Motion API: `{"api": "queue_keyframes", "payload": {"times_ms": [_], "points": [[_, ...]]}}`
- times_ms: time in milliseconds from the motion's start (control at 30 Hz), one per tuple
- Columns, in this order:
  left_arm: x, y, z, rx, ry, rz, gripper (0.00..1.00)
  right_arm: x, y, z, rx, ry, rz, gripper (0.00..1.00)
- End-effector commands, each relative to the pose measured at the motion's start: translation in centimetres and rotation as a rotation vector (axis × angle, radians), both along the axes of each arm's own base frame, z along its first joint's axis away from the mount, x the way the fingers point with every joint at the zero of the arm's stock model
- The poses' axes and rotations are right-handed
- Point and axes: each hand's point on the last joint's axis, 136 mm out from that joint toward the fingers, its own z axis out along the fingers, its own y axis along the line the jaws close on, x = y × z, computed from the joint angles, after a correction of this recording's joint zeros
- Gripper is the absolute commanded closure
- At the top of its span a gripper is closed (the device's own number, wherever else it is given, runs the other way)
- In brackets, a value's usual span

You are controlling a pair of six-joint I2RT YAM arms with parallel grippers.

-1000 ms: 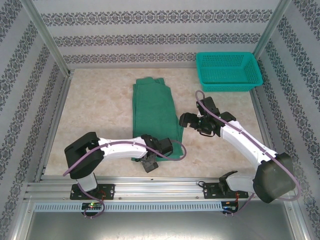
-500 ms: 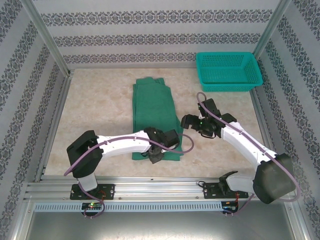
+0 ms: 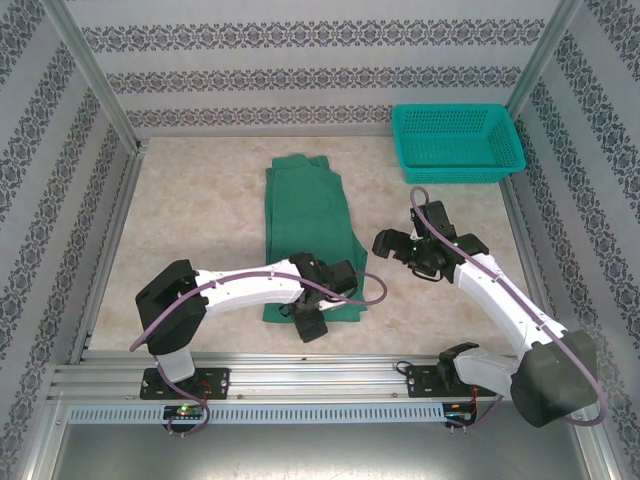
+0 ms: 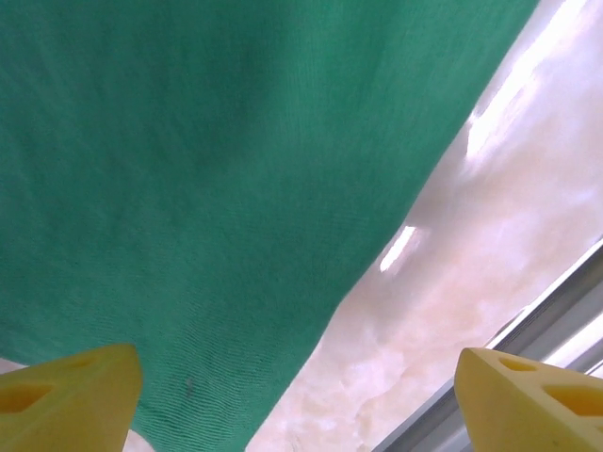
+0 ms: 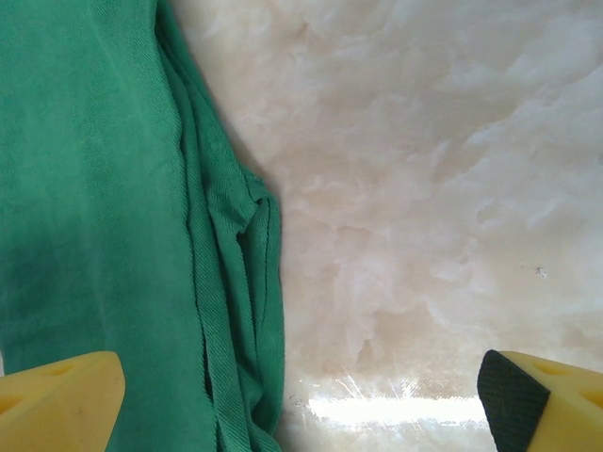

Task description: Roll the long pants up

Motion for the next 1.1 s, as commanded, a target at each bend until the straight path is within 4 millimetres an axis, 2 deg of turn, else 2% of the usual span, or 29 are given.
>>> {"api": "queue_keyframes", "payload": {"times_ms": [0, 133, 300, 333, 367, 400, 567, 633, 767, 900, 967, 1000, 1067], "points": [[1.6, 0.1, -1.0, 0.013, -0.051, 0.024, 0.15, -0.2, -0.1, -0.9, 0.001, 0.029, 0.006, 0.02], [2.6, 0.8, -3.7, 0.056, -0.056, 0.054, 0.18, -0.2, 0.0, -1.1, 0.004, 0.039, 0.012, 0.03], [2.6, 2.0, -6.2, 0.099, -0.004, 0.093, 0.36, -0.5, -0.2, -1.2, 0.001, 0.04, 0.006, 0.03], [2.7, 2.1, -6.3, 0.103, -0.009, 0.093, 0.53, -0.7, -0.2, -1.3, 0.003, 0.041, 0.005, 0.03], [2.8, 2.1, -6.1, 0.1, -0.019, 0.095, 0.79, -0.8, -0.3, -1.3, 0.005, 0.04, -0.001, 0.03], [3.1, 2.1, -5.8, 0.095, -0.039, 0.098, 1.0, -0.8, -0.3, -1.4, 0.007, 0.039, -0.005, 0.03], [3.0, 0.4, -1.9, -0.01, -0.028, 0.096, 1.0, -1.0, -0.5, -2.1, 0.006, 0.045, -0.023, 0.04], [2.4, -0.3, -0.6, -0.022, 0.027, 0.092, 1.0, -1.2, -0.6, -2.2, 0.004, 0.049, -0.024, 0.04], [1.2, -1.9, 1.2, -0.048, 0.14, 0.066, 0.94, -1.7, -0.3, -2.5, 0.017, 0.059, -0.014, 0.07], [0.8, -3.0, 1.7, -0.042, 0.214, 0.034, 0.91, -2.7, -0.3, -3.0, 0.03, 0.069, -0.003, 0.24], [0.6, -3.6, 1.5, -0.044, 0.252, 0.021, 0.91, -3.3, -0.3, -3.0, 0.04, 0.067, -0.006, 0.5], [0.5, -3.8, 1.4, -0.053, 0.271, 0.02, 0.91, -3.6, -0.4, -3.0, 0.046, 0.066, -0.007, 0.54], [0.5, -4.2, 1.1, -0.075, 0.311, 0.024, 0.91, -4.2, -0.7, -2.8, 0.043, 0.062, -0.019, 0.5]]}}
